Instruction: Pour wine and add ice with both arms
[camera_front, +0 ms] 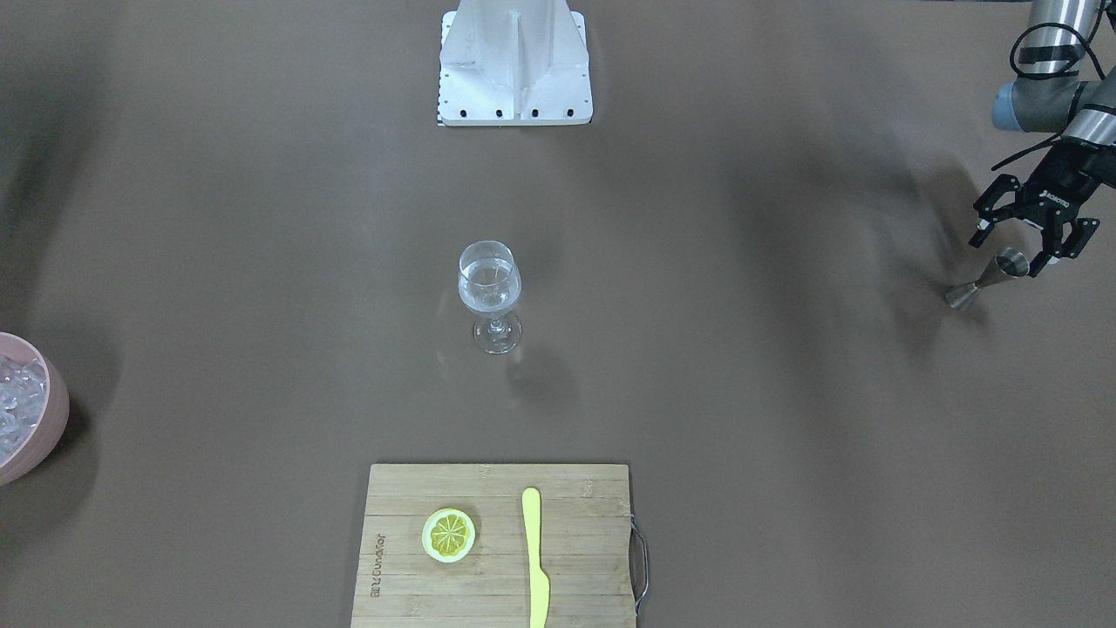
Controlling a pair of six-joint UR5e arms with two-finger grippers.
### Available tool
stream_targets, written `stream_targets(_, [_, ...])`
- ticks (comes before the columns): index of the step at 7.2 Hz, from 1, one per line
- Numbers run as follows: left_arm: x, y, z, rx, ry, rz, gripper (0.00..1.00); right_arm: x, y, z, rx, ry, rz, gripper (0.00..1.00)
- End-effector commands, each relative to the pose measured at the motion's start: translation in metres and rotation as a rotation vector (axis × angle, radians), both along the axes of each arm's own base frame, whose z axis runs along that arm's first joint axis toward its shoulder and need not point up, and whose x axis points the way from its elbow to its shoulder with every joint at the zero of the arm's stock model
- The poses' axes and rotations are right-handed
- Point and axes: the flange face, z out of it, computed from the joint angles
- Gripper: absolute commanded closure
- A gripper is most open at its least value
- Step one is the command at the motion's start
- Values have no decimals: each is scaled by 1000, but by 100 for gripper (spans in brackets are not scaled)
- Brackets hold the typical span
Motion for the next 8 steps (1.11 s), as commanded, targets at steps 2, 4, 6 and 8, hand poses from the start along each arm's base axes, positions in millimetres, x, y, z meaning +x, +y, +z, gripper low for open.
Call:
stream_targets(2, [-1,-7,-4,-7,22,-65,3,0,1,1,-2,0,-1,0])
stream_targets(4, [3,-5,-5,11,23,-56,3,0,1,1,-2,0,1,0])
stream_targets(6, [15,-4,-6,19,23,-54,3,0,1,1,-3,-1,2,0])
stream_targets(8, [20,10,-5,47,38,-57,3,0,1,1,-3,-1,2,0])
